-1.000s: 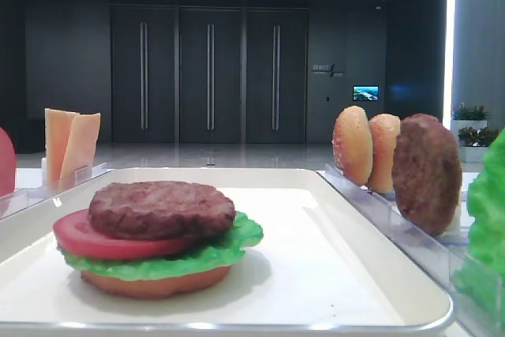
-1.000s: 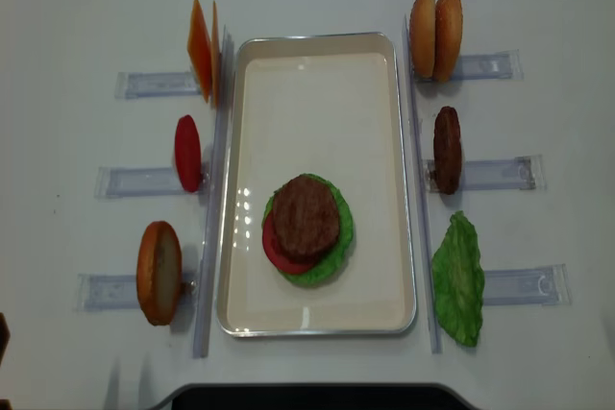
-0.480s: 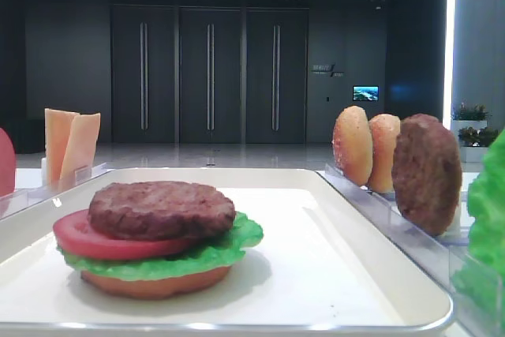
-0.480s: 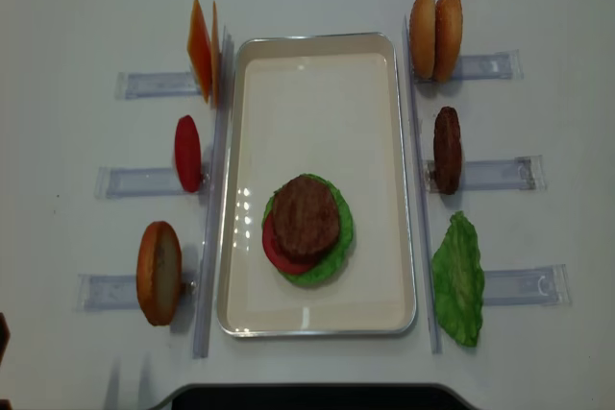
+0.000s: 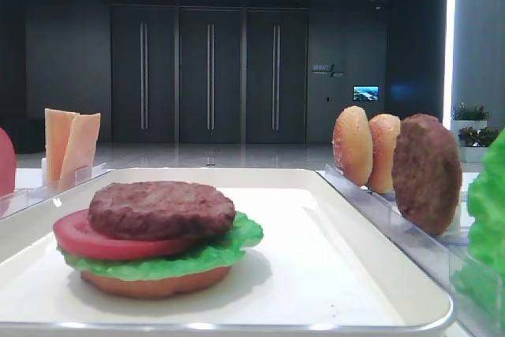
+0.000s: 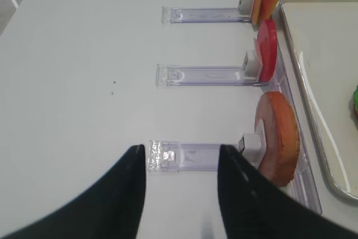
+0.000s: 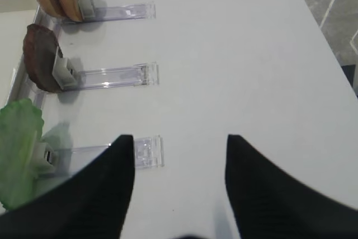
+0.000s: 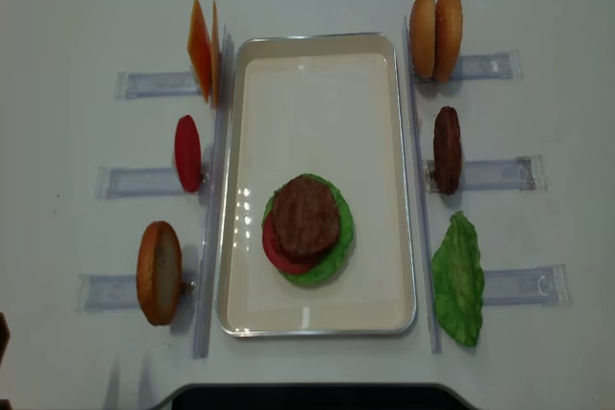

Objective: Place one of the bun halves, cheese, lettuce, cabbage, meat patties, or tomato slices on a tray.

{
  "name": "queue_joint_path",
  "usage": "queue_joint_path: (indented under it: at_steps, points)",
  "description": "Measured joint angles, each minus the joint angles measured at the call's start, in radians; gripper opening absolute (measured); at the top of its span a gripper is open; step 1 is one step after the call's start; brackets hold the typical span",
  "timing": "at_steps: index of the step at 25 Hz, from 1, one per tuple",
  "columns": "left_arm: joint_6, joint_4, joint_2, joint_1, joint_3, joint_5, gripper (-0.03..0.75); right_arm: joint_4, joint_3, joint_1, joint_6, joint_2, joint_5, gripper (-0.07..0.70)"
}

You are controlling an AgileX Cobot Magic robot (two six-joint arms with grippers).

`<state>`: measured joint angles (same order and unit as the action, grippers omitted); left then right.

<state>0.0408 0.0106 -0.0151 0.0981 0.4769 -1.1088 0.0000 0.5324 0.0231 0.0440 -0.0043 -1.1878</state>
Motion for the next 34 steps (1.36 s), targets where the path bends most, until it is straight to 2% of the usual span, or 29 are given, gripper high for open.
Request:
queue_joint_path:
  at_steps: [3,7,12,34]
  points:
    - [0.000,0.000,0.000,0.000,0.000,0.000,0.328,0.008,-0.020,0.000,-0.021,-0.003,0.034,0.333]
    - [0.000,0.000,0.000,0.000,0.000,0.000,0.328,0.021,-0.025,0.000,-0.044,-0.004,0.047,0.301]
    - [0.000,0.000,0.000,0.000,0.000,0.000,0.328,0.021,-0.025,0.000,-0.050,-0.004,0.051,0.279]
    - [0.000,0.000,0.000,0.001,0.000,0.000,0.328,0.021,-0.025,0.000,-0.051,-0.004,0.051,0.276]
